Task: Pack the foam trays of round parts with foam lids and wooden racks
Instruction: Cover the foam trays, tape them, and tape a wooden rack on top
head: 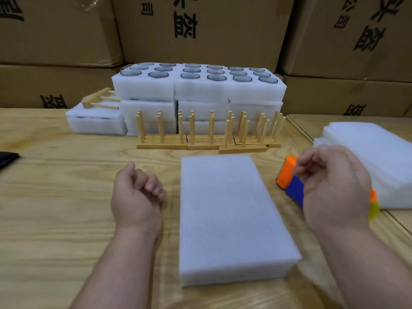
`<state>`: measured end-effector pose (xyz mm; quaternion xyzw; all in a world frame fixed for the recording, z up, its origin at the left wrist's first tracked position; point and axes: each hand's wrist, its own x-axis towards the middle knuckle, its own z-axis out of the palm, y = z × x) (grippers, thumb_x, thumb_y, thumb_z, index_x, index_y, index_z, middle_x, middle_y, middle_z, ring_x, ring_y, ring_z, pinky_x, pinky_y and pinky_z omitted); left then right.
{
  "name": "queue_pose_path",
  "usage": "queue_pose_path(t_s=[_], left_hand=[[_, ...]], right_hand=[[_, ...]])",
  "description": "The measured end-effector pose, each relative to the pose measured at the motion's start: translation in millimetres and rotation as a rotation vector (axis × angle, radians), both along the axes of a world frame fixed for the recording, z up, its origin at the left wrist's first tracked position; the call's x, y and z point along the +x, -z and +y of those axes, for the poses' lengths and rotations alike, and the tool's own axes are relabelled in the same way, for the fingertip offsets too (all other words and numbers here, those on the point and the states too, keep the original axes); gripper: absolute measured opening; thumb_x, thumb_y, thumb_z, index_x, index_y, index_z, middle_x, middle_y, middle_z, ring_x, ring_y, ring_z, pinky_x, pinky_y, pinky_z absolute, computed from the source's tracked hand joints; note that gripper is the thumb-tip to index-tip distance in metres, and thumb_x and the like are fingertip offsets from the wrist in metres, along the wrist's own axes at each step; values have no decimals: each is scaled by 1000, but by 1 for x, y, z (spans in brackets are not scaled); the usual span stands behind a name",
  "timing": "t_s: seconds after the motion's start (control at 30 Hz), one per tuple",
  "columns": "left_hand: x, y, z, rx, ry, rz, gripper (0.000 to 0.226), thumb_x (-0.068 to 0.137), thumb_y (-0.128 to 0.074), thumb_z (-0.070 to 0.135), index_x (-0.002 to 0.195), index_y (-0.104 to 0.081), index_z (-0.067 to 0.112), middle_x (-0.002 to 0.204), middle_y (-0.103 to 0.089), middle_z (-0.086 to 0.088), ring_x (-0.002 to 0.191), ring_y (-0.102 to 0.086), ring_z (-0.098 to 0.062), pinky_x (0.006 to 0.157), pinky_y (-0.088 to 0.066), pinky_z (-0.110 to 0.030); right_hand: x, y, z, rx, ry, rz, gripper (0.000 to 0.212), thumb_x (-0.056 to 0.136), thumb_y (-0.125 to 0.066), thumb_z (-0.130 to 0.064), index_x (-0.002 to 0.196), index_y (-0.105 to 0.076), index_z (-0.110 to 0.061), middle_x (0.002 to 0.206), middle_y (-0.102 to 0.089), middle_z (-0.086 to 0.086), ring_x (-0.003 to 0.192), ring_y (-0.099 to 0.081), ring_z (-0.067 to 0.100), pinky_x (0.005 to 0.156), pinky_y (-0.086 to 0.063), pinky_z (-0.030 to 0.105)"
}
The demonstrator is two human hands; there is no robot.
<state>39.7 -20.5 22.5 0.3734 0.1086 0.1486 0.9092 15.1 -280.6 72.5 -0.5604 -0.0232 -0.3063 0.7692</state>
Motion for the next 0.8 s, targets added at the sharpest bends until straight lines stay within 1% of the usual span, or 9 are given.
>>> queue_pose_path(t_s=[0.1, 0.23, 0.33, 0.4, 0.47, 0.53, 0.6, 0.67, 0.8], left_hand=[[1, 0, 0, -2, -8, 6, 52, 101, -40, 33, 51, -27, 25, 53, -26, 3, 49, -25, -15, 48, -23, -28], [2, 2, 0, -15, -12, 2, 52, 100, -41, 31, 51, -29, 26, 53, -27, 3, 49, -26, -15, 48, -24, -27], [3, 2, -1, -8, -17, 1, 53, 100, -42, 32, 49, -30, 27, 53, -28, 3, 49, -28, -14, 47, -25, -27], [3, 2, -1, 2, -17, -2, 54, 100, -41, 32, 47, -31, 27, 53, -30, 4, 48, -29, -14, 47, -26, -27], [3, 2, -2, 8, -15, -1, 56, 101, -41, 32, 45, -33, 27, 52, -31, 4, 48, -30, -14, 47, -27, -27], [3, 2, -2, 8, -15, -2, 57, 101, -40, 32, 45, -34, 27, 53, -31, 4, 48, -31, -14, 47, -27, -27], [3, 1, -2, 9, -18, -4, 58, 101, -40, 31, 44, -34, 27, 53, -31, 4, 48, -31, -14, 46, -28, -26], [3, 1, -2, 12, -20, -3, 58, 102, -40, 30, 44, -35, 27, 52, -32, 4, 48, -31, -13, 46, -28, -26], [2, 0, -3, 14, -22, 3, 59, 102, -40, 30, 43, -35, 27, 52, -32, 4, 47, -31, -13, 46, -28, -25]], right_hand=[[26, -24, -1, -394, 67, 93, 26, 87, -59, -27, 63, -65, -19, 63, -62, 0, 64, -56, 17, 59, -47, 25], [85, -59, -3, -830, 139, 160, 27, 94, -63, -33, 80, -67, -10, 65, -60, 5, 51, -50, 4, 46, -40, 16], [124, -72, -7, -1080, 148, 231, 15, 95, -62, -26, 81, -67, -24, 72, -63, -9, 48, -53, -3, 39, -35, 8], [143, -74, -7, -1285, 116, 294, 12, 96, -60, -24, 87, -68, -28, 79, -64, -12, 56, -58, 1, 42, -39, 12], [156, -71, -7, -1471, 81, 354, 11, 97, -59, -22, 94, -69, -25, 88, -66, -10, 71, -60, 9, 55, -45, 22], [165, -66, -5, -1594, 54, 403, 14, 97, -58, -19, 100, -72, -19, 96, -68, -2, 83, -61, 19, 70, -48, 30], [170, -60, -1, -1678, 33, 439, 19, 97, -56, -15, 105, -73, -15, 101, -69, 4, 91, -62, 25, 77, -52, 35], [172, -56, 3, -1734, 39, 458, 23, 97, -53, -11, 110, -73, -14, 103, -70, 7, 94, -63, 28, 79, -54, 37], [179, -55, 8, -1758, 98, 482, 28, 97, -51, -9, 115, -71, -17, 106, -69, 8, 94, -62, 29, 76, -51, 34]])
